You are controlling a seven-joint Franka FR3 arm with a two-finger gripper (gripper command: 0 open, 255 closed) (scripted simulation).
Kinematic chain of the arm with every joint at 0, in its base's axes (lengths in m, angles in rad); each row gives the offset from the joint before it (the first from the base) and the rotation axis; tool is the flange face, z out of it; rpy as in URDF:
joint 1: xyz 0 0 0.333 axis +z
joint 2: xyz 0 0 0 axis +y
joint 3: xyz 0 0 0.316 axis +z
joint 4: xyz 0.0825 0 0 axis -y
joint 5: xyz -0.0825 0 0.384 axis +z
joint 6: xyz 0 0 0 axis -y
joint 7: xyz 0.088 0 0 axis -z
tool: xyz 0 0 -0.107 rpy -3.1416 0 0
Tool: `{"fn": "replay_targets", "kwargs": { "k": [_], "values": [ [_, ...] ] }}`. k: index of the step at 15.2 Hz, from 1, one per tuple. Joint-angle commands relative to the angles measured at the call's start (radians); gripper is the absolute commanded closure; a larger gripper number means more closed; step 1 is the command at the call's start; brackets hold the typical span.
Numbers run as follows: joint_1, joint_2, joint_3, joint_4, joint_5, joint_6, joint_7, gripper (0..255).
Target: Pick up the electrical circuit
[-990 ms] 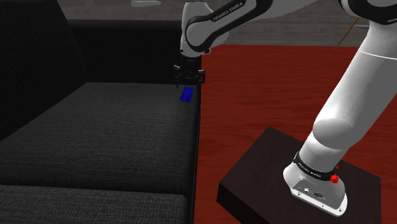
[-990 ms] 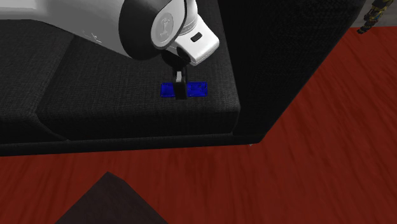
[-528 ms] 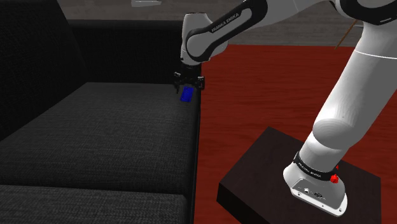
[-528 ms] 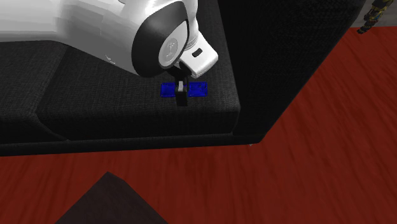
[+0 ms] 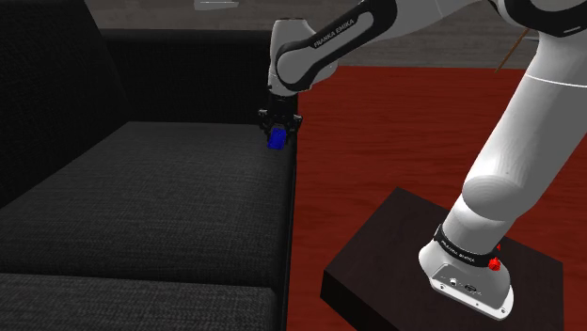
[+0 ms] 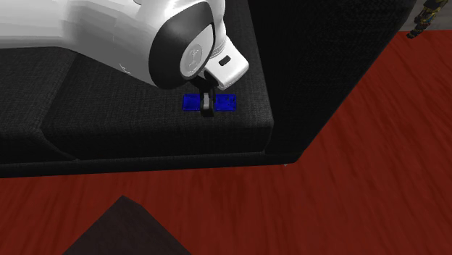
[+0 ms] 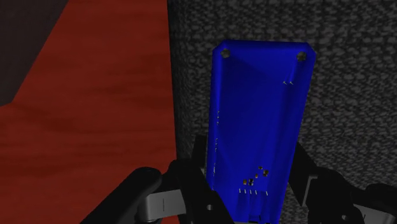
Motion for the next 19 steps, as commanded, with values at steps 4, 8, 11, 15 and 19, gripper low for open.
{"fn": "replay_targets", "kwargs": {
  "k": [4,8,11,15,19],
  "values": [
    [0.001,-0.003,0.001,0.019,0.003,-0.022,0.0,255],
    [0.0,-0.025,0.0,0.05,0.01,-0.074,-0.004,255],
    [-0.001,-0.039,0.0,0.076,0.015,-0.113,-0.006,255],
    [-0.002,-0.055,-0.002,0.113,0.019,-0.166,-0.008,255],
    [-0.002,-0.063,-0.003,0.134,0.021,-0.194,-0.009,255]
  ]
}}
